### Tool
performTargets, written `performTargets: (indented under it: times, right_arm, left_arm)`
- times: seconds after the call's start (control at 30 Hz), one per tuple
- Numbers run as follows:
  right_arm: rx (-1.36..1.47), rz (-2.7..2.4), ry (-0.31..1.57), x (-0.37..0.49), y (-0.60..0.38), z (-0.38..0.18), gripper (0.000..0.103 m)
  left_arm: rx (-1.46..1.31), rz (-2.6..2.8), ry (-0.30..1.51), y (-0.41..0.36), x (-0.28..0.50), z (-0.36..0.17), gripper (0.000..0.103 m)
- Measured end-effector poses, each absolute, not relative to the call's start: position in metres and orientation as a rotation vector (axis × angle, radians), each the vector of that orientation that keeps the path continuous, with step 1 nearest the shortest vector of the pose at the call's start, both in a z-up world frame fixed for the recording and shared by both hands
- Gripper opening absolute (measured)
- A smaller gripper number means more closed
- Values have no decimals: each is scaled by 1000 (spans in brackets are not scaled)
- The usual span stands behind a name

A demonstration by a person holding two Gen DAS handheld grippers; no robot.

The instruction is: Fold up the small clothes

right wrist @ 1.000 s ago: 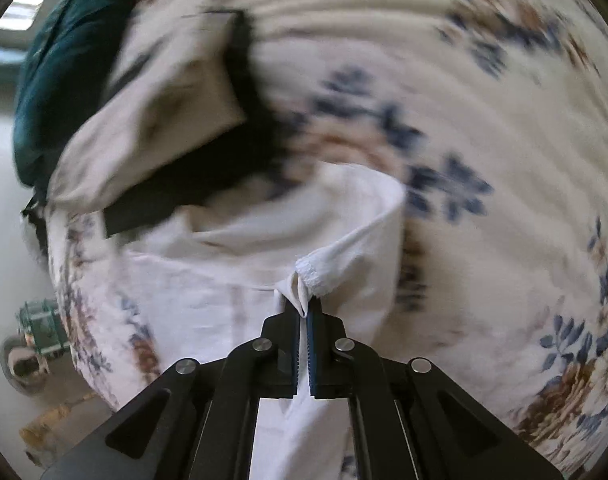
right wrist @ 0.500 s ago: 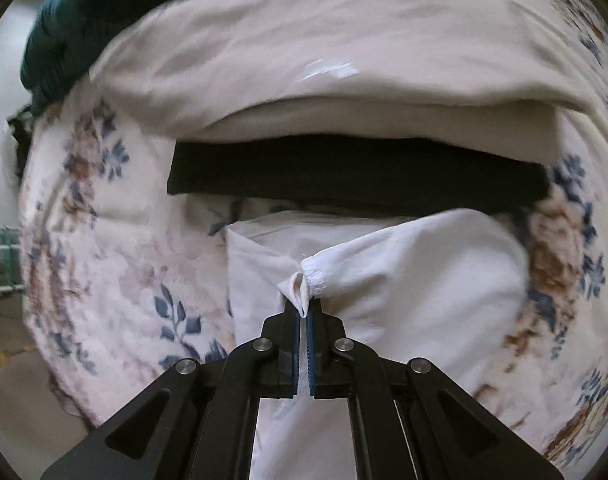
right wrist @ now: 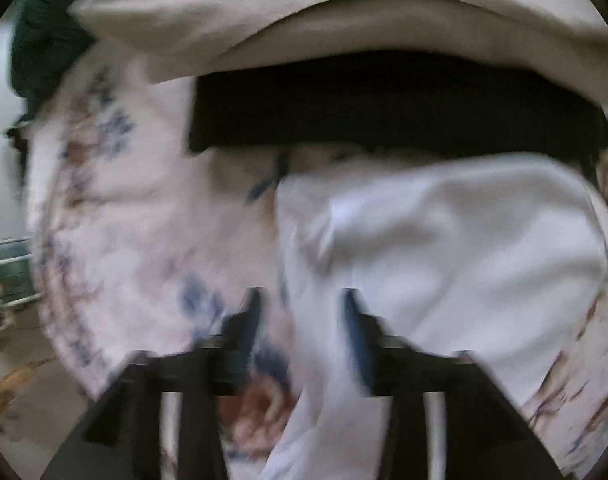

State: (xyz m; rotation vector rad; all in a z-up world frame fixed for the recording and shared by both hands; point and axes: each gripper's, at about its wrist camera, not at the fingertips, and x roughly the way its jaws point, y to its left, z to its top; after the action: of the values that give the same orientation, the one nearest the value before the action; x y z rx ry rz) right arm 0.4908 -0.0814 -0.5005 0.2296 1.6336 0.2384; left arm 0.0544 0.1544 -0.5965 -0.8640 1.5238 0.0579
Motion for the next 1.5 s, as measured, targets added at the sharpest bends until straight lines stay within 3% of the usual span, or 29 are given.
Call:
performTargets:
  times: [0.1,0.23,0.33,0.37,0.43,0.5,0.57,0.6,0.67,0.77,0.83,1.0,1.27,1.5]
  right_arm:
    - [164,291,1631,427,-104,-478,60]
    - [42,274,1690,317,-146,-479,60]
    - [126,216,1814,221,-190,-508,60]
    - [171,196,1854,192,-200,-519,60]
    - [271,173,1948,139,-212,-544,60]
    - [371,182,2022,98,-215,-565,60]
    - [402,215,2051,68,-209,-578,54]
    - [378,212,2066,53,-207,-584,36]
    - [376,202,2115,39,-211,-591,33]
    - [464,237,2043,51,-231,-569,37]
    - [501,238,1942,74,-254,-543,53]
    - [558,216,1706,157,-302,-493,64]
    - [585,54,1441,337,-366,-470,64]
    - [665,37,1349,456,-373,-494,64]
  left_arm:
    - [-847,27,1508,159,51,-584,24]
    - [-795,-12,1521,150,57,-575,24]
    - [-738,-14,1525,139,69,-562,25]
    - [-733,-11,1526,137,75,-559,29]
    - [-726,-2,1520,128,82,-554,55]
    - [-696,-2,1513,115,86,-557,55]
    - [-615,30,1561,106,86,-571,53]
    - [-569,49,1599,98,87,-576,52]
    - [-543,74,1605,94,87,-567,52]
    - [-530,63,1542,86,103,-520,52]
    - [-524,34,1488,82,122,-492,55]
    - [-446,-82,1331,56,240,-446,55]
    - [-333,-196,1236,29,450,-496,54]
    - [-134,-279,1274,6,544,-550,52]
